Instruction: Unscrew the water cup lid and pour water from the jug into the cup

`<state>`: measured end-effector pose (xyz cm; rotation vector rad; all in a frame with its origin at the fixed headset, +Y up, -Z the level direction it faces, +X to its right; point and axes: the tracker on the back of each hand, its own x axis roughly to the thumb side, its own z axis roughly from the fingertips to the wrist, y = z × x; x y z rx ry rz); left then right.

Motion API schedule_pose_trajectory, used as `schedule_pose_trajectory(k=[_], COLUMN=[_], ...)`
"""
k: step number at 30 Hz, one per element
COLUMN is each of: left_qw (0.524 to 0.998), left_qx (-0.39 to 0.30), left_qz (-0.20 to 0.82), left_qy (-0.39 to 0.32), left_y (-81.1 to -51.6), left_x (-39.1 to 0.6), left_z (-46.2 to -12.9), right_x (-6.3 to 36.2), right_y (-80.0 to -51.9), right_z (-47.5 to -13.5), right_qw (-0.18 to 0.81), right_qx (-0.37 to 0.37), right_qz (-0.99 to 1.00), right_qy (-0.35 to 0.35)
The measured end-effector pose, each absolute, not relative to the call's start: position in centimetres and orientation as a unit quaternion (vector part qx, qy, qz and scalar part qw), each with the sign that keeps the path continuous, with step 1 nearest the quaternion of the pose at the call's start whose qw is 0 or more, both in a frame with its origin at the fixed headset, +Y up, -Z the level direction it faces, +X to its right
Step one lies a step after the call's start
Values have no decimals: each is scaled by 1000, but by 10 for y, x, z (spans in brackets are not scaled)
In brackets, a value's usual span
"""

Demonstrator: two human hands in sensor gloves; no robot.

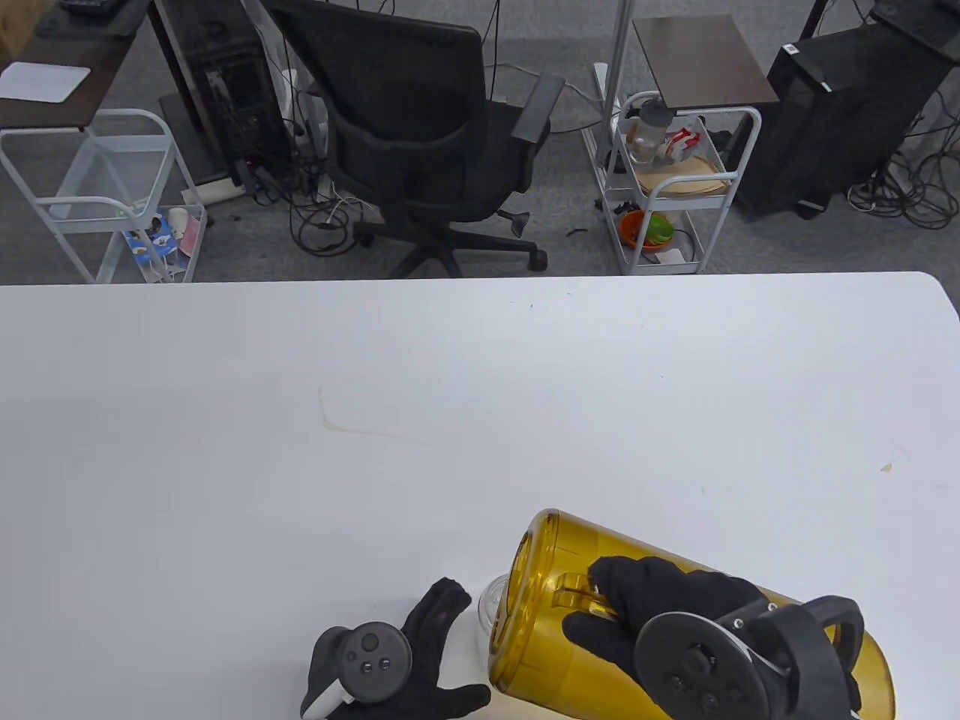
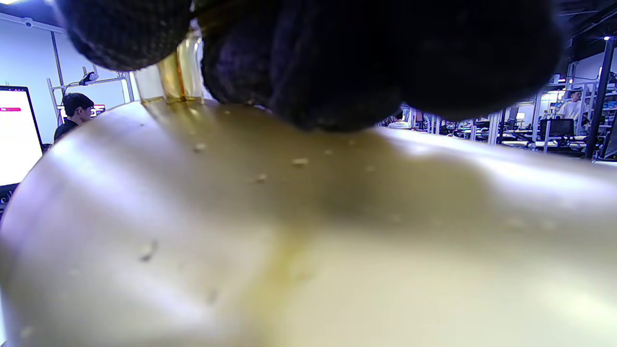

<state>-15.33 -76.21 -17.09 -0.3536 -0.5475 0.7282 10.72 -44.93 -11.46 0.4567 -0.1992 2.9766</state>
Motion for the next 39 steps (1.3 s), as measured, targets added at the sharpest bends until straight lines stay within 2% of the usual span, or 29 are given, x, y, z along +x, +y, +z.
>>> schedule_pose_trajectory(k=[39], left_qw=[883], left_qx=[-175], left_qz=[350], left_qy=[-261], left_y=[-762], left_x=[-152], left_z=[-171], right_x=[106], right_y=[-447], right_z=[-118], right_qw=[58], right_qx=[131], right_qz=[988], right_qy=[-58])
